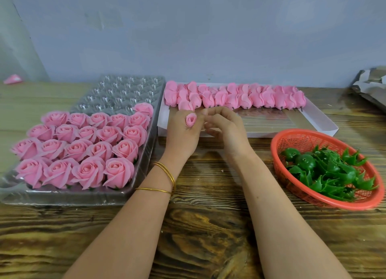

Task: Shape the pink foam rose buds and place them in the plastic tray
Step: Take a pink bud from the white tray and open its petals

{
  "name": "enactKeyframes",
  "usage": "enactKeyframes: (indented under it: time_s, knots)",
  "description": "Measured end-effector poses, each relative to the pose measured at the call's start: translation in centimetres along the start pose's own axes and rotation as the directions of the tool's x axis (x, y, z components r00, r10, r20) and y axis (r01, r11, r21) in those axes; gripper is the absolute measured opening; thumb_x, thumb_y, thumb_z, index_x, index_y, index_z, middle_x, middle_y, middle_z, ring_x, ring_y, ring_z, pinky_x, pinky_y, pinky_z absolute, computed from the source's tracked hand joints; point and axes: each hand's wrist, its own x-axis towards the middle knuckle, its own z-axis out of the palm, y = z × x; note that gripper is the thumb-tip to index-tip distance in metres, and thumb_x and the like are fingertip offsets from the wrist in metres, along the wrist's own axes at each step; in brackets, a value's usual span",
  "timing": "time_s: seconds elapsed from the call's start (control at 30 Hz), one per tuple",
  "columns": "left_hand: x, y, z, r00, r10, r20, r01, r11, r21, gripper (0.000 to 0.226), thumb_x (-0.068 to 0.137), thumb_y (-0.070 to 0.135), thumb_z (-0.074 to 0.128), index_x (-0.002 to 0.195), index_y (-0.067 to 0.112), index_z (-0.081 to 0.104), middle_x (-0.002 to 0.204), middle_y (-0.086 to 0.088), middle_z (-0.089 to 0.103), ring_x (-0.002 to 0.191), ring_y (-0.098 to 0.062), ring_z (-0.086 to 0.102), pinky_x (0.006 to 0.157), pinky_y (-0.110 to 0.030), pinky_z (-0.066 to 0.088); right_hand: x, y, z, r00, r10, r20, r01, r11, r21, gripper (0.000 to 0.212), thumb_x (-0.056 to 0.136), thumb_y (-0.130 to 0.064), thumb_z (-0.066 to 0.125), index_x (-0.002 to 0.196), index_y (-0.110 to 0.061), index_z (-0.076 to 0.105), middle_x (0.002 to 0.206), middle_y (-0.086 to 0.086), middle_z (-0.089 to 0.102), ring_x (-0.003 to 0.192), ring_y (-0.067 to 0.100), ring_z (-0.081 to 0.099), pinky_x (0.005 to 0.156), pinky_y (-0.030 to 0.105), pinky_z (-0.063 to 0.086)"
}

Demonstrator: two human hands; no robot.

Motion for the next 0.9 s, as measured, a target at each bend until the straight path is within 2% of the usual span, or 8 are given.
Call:
enactKeyframes:
  time_s: [0.07,0.13,0.23,0.37,0.53,0.63,0.73,0.9]
  knots:
    - [-0.11,-0.18,0.07,0.999,0.0,0.034,-0.003,0.997,0.073,0.034,0.095,0.017,0.057,0.065,0.002,0.061,0.066,-0.017,0.061,0.059,-0.013,0.05,0.051,-0.023,0.036,-0.22,-0.05,0.3,1.0,-0.014,-0.001,0.014,1.0,-0.016,0.023,0.072,-0.025,0.067,0.09,-0.011,0.063,0.085,0.011,0.063,0.082,0.021,0.064,0.076,0.035,0.055]
    - [-0.22,-0.14,0.13,0.998,0.001,0.058,-0.005,0.997,0.072,0.035,0.094,0.017,0.059,0.06,0.026,0.059,0.057,0.011,0.062,0.057,0.004,0.053,0.051,-0.008,0.035,-0.44,-0.05,0.57,1.0,-0.011,-0.003,0.011,0.998,-0.063,0.033,0.073,-0.027,0.07,0.097,-0.005,0.063,0.092,0.02,0.066,0.091,0.03,0.067,0.076,0.044,0.057]
    - [-0.33,0.13,0.21,0.997,0.001,0.077,-0.006,0.998,0.063,0.044,0.093,0.019,0.061,0.055,0.037,0.048,0.053,0.031,0.056,0.057,0.015,0.052,0.052,-0.002,0.034,-0.55,-0.04,0.7,1.0,-0.011,-0.023,0.009,0.995,-0.104,0.029,0.082,-0.021,0.075,0.102,-0.003,0.063,0.101,0.026,0.066,0.1,0.036,0.066,0.083,0.057,0.056]
    - [-0.38,-0.05,0.27,0.997,0.019,0.078,-0.025,0.997,0.069,0.043,0.092,0.019,0.063,0.056,0.037,0.049,0.054,0.033,0.056,0.058,0.016,0.052,0.053,-0.002,0.035,-0.44,0.02,0.71,0.999,-0.025,-0.036,0.02,0.991,-0.13,0.016,0.085,-0.013,0.073,0.095,-0.004,0.065,0.085,0.012,0.066,0.084,0.02,0.063,0.086,0.047,0.055]
    - [-0.41,-0.09,0.25,0.996,0.035,0.081,-0.041,0.996,0.08,0.044,0.092,0.019,0.063,0.054,0.035,0.048,0.054,0.034,0.055,0.057,0.018,0.051,0.053,-0.002,0.034,-0.42,0.0,0.78,0.999,-0.041,-0.028,0.038,0.992,-0.117,0.014,0.082,-0.011,0.074,0.09,-0.004,0.067,0.078,0.006,0.065,0.078,0.014,0.06,0.077,0.034,0.052]
    - [-0.32,-0.44,0.28,0.997,0.041,0.062,-0.046,0.996,0.079,0.043,0.092,0.018,0.063,0.052,0.016,0.049,0.049,0.025,0.054,0.054,0.015,0.05,0.051,-0.003,0.034,-0.43,0.13,0.79,0.999,-0.049,-0.023,0.045,0.99,-0.135,0.019,0.078,-0.014,0.075,0.09,-0.002,0.066,0.08,0.011,0.065,0.083,0.021,0.062,0.084,0.044,0.055]
    - [-0.38,-0.16,0.25,0.995,0.05,0.081,-0.057,0.995,0.087,0.037,0.092,0.019,0.063,0.058,0.03,0.055,0.048,0.019,0.053,0.054,0.013,0.051,0.051,-0.005,0.034,-0.41,0.2,0.79,0.999,-0.048,-0.019,0.045,0.99,-0.133,0.022,0.074,-0.015,0.075,0.089,-0.002,0.066,0.08,0.015,0.065,0.082,0.024,0.062,0.085,0.049,0.054]
    - [-0.52,0.03,0.23,0.997,0.058,0.054,-0.064,0.991,0.114,0.055,0.091,0.018,0.066,0.045,0.034,0.04,0.046,0.027,0.051,0.05,0.014,0.047,0.047,-0.005,0.032,-0.18,0.22,0.84,0.999,-0.046,-0.022,0.043,0.989,-0.141,0.026,0.067,-0.021,0.072,0.086,-0.004,0.067,0.077,0.012,0.063,0.081,0.023,0.061,0.083,0.048,0.054]
